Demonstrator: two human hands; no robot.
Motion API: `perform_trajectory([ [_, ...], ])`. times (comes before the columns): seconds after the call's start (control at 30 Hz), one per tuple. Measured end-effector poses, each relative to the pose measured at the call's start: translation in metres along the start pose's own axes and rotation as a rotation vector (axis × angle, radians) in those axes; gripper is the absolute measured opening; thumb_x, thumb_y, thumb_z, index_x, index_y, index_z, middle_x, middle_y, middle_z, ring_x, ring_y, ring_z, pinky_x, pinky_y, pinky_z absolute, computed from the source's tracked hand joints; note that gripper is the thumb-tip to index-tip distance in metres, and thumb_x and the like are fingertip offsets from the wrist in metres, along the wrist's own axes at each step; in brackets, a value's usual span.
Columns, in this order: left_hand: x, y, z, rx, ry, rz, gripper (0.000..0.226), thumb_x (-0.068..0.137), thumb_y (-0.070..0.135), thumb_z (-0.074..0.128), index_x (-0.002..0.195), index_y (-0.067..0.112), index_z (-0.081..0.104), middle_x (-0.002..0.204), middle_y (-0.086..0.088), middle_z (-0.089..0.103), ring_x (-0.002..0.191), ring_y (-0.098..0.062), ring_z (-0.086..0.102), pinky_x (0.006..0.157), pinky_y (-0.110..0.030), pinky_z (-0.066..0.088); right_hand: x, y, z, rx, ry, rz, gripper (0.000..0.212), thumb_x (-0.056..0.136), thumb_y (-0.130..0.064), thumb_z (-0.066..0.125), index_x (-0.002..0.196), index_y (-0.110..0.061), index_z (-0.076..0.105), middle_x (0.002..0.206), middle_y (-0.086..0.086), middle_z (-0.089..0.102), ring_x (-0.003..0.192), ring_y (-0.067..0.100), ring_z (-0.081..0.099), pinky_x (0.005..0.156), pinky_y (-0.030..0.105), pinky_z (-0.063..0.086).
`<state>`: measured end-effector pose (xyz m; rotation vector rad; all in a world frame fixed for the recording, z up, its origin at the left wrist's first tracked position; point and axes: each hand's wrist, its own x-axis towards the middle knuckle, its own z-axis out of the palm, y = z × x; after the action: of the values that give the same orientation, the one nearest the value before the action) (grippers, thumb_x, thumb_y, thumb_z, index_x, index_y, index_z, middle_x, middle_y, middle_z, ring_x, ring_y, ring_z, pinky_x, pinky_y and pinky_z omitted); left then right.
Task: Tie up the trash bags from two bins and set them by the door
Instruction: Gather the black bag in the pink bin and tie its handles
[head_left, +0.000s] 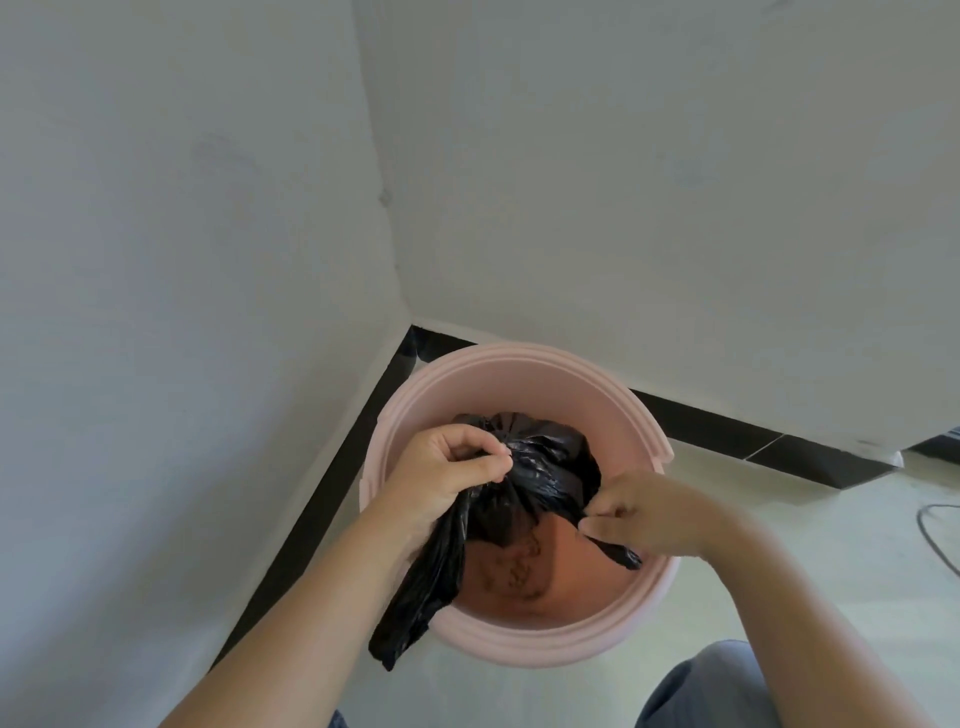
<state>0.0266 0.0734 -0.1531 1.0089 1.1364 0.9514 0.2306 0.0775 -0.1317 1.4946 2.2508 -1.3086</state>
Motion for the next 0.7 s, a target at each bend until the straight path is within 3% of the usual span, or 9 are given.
perform_trajectory([
  [0.07, -0.002, 0.002, 0.0, 0.033, -0.047, 0.001, 0.035, 0.073, -0.017, 0.059, 0.055, 0.012, 0.055, 0.046, 0.01, 0.064, 0.051, 0.004, 0.06, 0.054, -0.007, 0.048, 0.001, -0.002, 0.001, -0.003, 0.116, -0.04, 0.016, 0.091, -0.02, 0.051, 0.097, -0.019, 0.065, 0.074, -0.015, 0.052, 0.062, -0.006, 0.045, 0.062, 0.008, 0.037],
  [0.1, -0.003, 0.003, -0.001, 0.066, -0.079, 0.002, 0.036, 0.073, -0.018, 0.059, 0.053, 0.013, 0.054, 0.048, 0.01, 0.065, 0.053, 0.004, 0.06, 0.055, -0.007, 0.048, 0.001, -0.006, 0.001, 0.051, 0.194, -0.045, 0.027, 0.09, -0.019, 0.053, 0.116, -0.022, 0.056, 0.082, -0.018, 0.052, 0.07, -0.007, 0.047, 0.064, 0.005, 0.039],
  [0.2, -0.006, 0.006, -0.003, 0.152, -0.179, 0.012, 0.044, 0.071, -0.018, 0.062, 0.049, 0.019, 0.055, 0.051, 0.011, 0.066, 0.056, 0.004, 0.06, 0.059, -0.008, 0.048, 0.004, -0.015, 0.004, 0.142, 0.463, -0.106, 0.047, 0.088, -0.016, 0.055, 0.131, -0.025, 0.04, 0.102, -0.018, 0.047, 0.089, 0.001, 0.049, 0.07, -0.001, 0.036],
  [0.27, -0.007, 0.008, -0.004, 0.212, -0.225, 0.016, 0.046, 0.071, -0.015, 0.063, 0.047, 0.024, 0.055, 0.052, 0.012, 0.064, 0.06, 0.005, 0.061, 0.063, -0.008, 0.048, 0.009, -0.022, 0.009, 0.053, 0.471, -0.159, 0.055, 0.087, -0.016, 0.056, 0.136, -0.027, 0.033, 0.116, -0.014, 0.041, 0.102, 0.001, 0.041, 0.076, -0.003, 0.029],
  [0.37, -0.008, 0.011, -0.005, 0.31, -0.278, 0.033, 0.048, 0.072, -0.009, 0.066, 0.046, 0.029, 0.057, 0.052, 0.015, 0.062, 0.06, 0.005, 0.058, 0.064, -0.007, 0.046, 0.021, -0.023, 0.02, 0.002, 0.399, -0.219, 0.046, 0.084, -0.013, 0.06, 0.128, -0.019, 0.048, 0.117, -0.001, 0.058, 0.1, 0.01, 0.052, 0.08, 0.007, 0.031],
  [0.4, -0.008, 0.011, -0.006, 0.337, -0.282, 0.044, 0.048, 0.073, -0.008, 0.066, 0.046, 0.031, 0.057, 0.052, 0.015, 0.061, 0.059, 0.005, 0.055, 0.064, -0.007, 0.045, 0.022, -0.026, 0.022, 0.034, 0.41, -0.228, 0.034, 0.084, -0.011, 0.06, 0.118, -0.014, 0.058, 0.105, 0.001, 0.064, 0.092, 0.012, 0.056, 0.074, 0.008, 0.034],
  [0.47, -0.008, 0.011, -0.008, 0.394, -0.218, 0.075, 0.047, 0.074, -0.005, 0.067, 0.049, 0.032, 0.053, 0.056, 0.013, 0.058, 0.056, 0.004, 0.051, 0.063, -0.01, 0.043, 0.024, -0.028, 0.022, 0.129, 0.446, -0.2, 0.016, 0.085, -0.008, 0.059, 0.098, -0.006, 0.067, 0.078, -0.011, 0.059, 0.071, 0.0, 0.051, 0.066, 0.008, 0.036],
  [0.63, -0.006, 0.006, -0.003, 0.591, 0.274, 0.258, 0.042, 0.075, -0.004, 0.06, 0.065, 0.033, 0.045, 0.072, 0.011, 0.057, 0.067, 0.006, 0.055, 0.067, -0.009, 0.039, 0.024, -0.038, 0.023, 0.186, 0.505, -0.241, 0.008, 0.083, -0.005, 0.059, 0.079, -0.002, 0.066, 0.066, -0.018, 0.045, 0.063, -0.014, 0.048, 0.063, 0.001, 0.035],
  [0.7, -0.005, 0.005, 0.0, 0.765, 0.402, 0.346, 0.034, 0.076, -0.008, 0.055, 0.079, 0.026, 0.052, 0.083, 0.003, 0.06, 0.082, -0.009, 0.06, 0.07, -0.015, 0.04, 0.025, -0.043, 0.028, 0.178, 0.48, -0.286, 0.011, 0.083, -0.004, 0.06, 0.073, 0.0, 0.062, 0.063, -0.014, 0.043, 0.062, -0.01, 0.047, 0.061, 0.004, 0.035],
])
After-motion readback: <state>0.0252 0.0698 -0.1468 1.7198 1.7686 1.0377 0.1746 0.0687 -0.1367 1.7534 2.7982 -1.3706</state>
